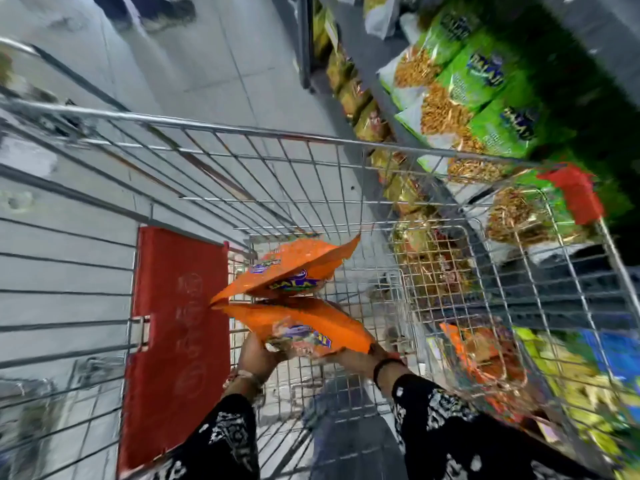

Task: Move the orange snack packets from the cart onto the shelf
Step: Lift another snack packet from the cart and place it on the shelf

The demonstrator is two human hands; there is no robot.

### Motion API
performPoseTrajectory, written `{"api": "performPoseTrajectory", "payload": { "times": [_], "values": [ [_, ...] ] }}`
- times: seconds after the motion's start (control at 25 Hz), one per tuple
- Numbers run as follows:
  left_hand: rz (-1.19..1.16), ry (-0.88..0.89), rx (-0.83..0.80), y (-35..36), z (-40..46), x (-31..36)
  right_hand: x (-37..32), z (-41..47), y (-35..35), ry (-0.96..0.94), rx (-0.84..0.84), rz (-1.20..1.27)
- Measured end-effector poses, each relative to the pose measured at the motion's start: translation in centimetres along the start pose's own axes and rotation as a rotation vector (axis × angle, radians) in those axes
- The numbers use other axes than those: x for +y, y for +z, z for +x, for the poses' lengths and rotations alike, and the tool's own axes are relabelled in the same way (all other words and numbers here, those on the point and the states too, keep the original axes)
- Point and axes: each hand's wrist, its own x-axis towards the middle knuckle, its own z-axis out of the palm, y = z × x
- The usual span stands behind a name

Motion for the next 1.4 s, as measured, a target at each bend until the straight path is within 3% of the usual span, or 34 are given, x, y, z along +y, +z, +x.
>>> {"api": "performPoseTrajectory", "payload": {
  "times": [0.16,0.28,0.48,0.72,0.92,1.2,1.4],
  "values": [
    [-0.091,0.054,0.039,-0.2,-1.1,1.5,-1.6,-1.4,-1.3,0.158,-0.024,-0.208],
    [-0.167,0.097,-0.001,-0.3,-3.3,3.8,-3.5,-4.5,-3.6,0.11,0.011,-0.243],
    [-0.127,0.402,-0.076,-0.2,-9.3,10.9,-7.7,-13.0,-8.7,-0.015,0.132,-0.261],
    [-0.104,0.723,-0.261,2.2,-18.8,21.1,-11.3,-28.2,-13.7,-0.299,0.424,-0.108],
    [-0.049,0.986,-0.437,8.5,-29.1,29.0,-9.7,-42.5,-17.8,-0.453,0.753,0.059],
    [0.084,1.252,-0.61,22.7,-39.6,36.2,-3.7,-55.7,-23.4,-0.358,1.266,0.17],
    [0.106,1.188,-0.741,30.3,-40.5,37.1,0.4,-57.8,-26.5,-0.259,1.392,0.235]
  ]
}}
